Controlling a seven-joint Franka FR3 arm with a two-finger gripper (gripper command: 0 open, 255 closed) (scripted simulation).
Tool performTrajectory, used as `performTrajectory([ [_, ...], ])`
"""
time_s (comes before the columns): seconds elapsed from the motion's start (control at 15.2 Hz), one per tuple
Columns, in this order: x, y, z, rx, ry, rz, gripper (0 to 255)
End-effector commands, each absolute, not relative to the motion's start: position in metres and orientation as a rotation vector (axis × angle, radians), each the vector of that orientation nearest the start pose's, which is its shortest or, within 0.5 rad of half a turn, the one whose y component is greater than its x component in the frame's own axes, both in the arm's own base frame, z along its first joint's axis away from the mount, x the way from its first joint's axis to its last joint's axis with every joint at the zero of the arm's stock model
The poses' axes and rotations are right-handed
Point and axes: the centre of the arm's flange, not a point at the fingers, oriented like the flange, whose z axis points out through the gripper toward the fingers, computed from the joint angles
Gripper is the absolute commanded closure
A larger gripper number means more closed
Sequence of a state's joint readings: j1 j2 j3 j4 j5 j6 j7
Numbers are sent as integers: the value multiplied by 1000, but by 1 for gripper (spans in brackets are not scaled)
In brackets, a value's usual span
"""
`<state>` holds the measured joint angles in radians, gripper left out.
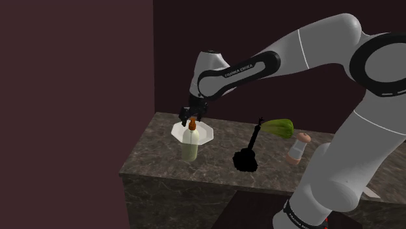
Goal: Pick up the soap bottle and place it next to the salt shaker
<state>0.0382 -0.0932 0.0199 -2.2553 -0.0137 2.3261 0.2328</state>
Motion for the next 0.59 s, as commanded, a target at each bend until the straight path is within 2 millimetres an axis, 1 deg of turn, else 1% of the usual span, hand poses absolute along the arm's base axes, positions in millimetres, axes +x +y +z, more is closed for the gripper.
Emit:
performTrajectory([
  [0.0,521,30,414,-3109,259,-257,0],
  [0.4,521,30,414,-3109,259,-257,0],
  [0.46,521,30,414,-3109,259,-257,255],
  [0.53,521,30,414,-3109,259,-257,255],
])
